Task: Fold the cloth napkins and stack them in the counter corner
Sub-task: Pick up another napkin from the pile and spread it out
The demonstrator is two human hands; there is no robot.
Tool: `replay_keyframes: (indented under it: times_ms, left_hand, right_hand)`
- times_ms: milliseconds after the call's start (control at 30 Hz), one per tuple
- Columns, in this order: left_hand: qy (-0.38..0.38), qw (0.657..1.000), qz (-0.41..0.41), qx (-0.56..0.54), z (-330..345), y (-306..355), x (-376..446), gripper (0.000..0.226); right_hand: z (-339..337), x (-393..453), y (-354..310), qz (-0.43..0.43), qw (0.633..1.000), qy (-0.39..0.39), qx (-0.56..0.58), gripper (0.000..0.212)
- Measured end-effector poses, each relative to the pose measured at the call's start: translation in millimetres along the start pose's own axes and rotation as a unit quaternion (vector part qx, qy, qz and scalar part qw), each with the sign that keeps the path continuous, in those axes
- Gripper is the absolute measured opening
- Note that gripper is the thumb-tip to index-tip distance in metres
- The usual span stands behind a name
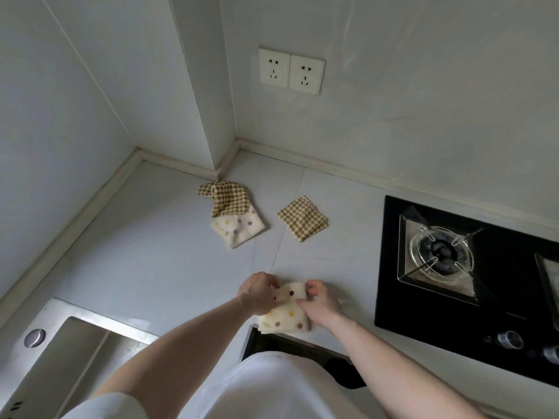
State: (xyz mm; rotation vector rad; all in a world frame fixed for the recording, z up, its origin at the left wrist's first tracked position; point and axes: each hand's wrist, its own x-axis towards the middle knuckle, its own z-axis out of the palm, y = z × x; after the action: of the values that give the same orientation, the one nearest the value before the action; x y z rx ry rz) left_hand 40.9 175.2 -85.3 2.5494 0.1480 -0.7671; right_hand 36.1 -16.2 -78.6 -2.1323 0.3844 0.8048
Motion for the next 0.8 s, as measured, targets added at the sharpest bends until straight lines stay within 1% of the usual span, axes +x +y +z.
replay_keyframes:
  times_ms: [100,167,233,300,367,467,567,633,700,800]
  left_hand:
    - [0.013,0.999,0.014,-0.046,-4,-2,-1,0.026]
    - [0.012,0.997,0.021,-0.08,-9,-1,-2,0.024]
    - [0.006,0.994,0.023,-0.103,-14,0,-5,0.02]
    - [0.015,0.995,0.025,-0.092,-20,0,-6,0.016]
    - [0.047,0.996,0.032,-0.068,-24,2,-9,0.017]
    - [0.085,0.994,0.057,-0.04,-23,4,-14,0.021]
    - [0.091,0.99,0.103,0.009,-14,0,-21,0.025]
    - [0.08,0.989,0.125,0.024,-7,-5,-26,0.03]
    - [0.068,0.984,0.155,0.048,0,-9,-31,0.036]
    - [0.065,0.977,0.193,0.064,11,-10,-36,0.044]
  right_hand:
    - [0,6,0,-0.007,1.0,0.002,0.009,0.059]
    - [-2,10,-1,-0.019,1.0,0.004,0.0,0.046]
    - [-5,10,-4,-0.03,1.0,0.008,0.0,0.027]
    - [-7,10,-8,-0.036,0.999,0.015,0.006,0.017]
    - [-9,8,-12,-0.056,0.998,0.041,0.002,0.014]
    - [-12,3,-12,-0.125,0.986,0.096,-0.044,0.01]
    - [-12,-2,-3,-0.155,0.981,0.085,-0.08,0.019]
    - [-13,-4,5,-0.176,0.974,0.083,-0.119,0.025]
    - [-14,-7,12,-0.191,0.962,0.085,-0.173,0.023]
    - [-15,-11,24,-0.192,0.956,0.081,-0.209,0.013]
